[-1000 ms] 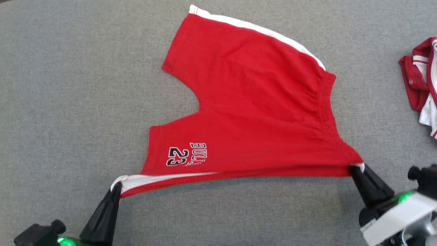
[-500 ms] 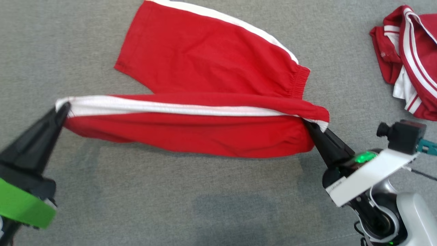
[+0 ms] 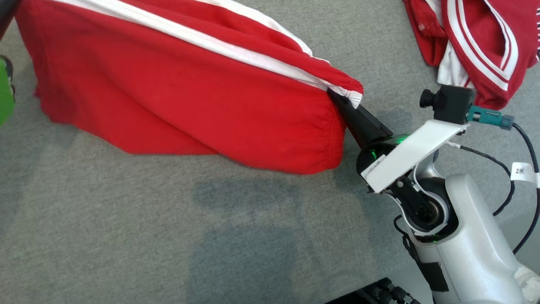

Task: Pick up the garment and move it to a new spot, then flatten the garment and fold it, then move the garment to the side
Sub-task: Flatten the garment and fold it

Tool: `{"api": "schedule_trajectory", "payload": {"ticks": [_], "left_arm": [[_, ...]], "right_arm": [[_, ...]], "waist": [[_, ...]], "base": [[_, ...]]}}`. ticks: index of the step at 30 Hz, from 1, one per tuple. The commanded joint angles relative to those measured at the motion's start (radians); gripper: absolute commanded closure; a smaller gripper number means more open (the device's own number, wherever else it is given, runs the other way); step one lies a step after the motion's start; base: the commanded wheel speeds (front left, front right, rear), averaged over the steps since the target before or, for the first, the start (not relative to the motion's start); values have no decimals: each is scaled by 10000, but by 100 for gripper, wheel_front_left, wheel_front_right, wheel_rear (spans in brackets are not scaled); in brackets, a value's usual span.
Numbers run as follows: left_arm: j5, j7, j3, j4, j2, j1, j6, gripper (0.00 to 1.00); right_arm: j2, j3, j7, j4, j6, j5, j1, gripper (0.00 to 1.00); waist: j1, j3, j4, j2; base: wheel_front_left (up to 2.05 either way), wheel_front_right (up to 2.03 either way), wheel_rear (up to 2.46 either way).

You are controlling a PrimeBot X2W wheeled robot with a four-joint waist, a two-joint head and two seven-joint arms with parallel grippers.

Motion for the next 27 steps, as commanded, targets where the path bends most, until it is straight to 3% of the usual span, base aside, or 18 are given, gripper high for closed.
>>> {"api": "schedule_trajectory", "payload": {"ticks": [1, 6, 13, 20, 21, 23, 24, 25, 27], "left_arm": [[279, 141, -170, 395, -152, -504, -147, 100], [1004, 458, -962, 2178, -929, -1790, -628, 100], [1571, 382, -1466, 3873, -1170, -2537, -1009, 100], [1708, 156, -1665, 4562, -1401, -2859, -1133, 100], [1721, 131, -1703, 4660, -1452, -2848, -1138, 100], [1699, 55, -1731, 4832, -1571, -2759, -1062, 100], [1669, 5, -1741, 4926, -1640, -2688, -1025, 100], [1666, -90, -1714, 5006, -1691, -2636, -956, 96], [1644, -205, -1736, 5136, -1783, -2463, -875, 27]], "right_arm": [[21, 89, -249, 79, 3, 23, -262, 100], [21, 799, -1082, 577, 3, 627, -636, 100], [23, 1557, -1951, 1030, 3, 1143, -1160, 100], [20, 1848, -2452, 1232, 3, 1515, -1558, 100], [22, 1858, -2494, 1269, 3, 1533, -1600, 95], [19, 1784, -2592, 1398, 3, 1378, -1655, 57], [17, 1743, -2620, 1481, 3, 1252, -1655, 6], [17, 1710, -2630, 1562, 3, 1133, -1646, 0], [16, 1602, -2611, 1650, 3, 895, -1591, 0]], "waist": [[0, 529, -587, 84], [0, 591, -766, 84], [0, 613, -841, 84], [0, 525, -703, 84], [0, 499, -671, 84], [0, 451, -619, 84], [0, 425, -591, 84], [0, 403, -571, 84], [0, 330, -516, 84]], "base": [[0, 0, 0], [0, 0, 0], [0, 0, 0], [0, 0, 0], [0, 0, 0], [0, 0, 0], [0, 0, 0], [0, 0, 0], [0, 0, 0]]}}
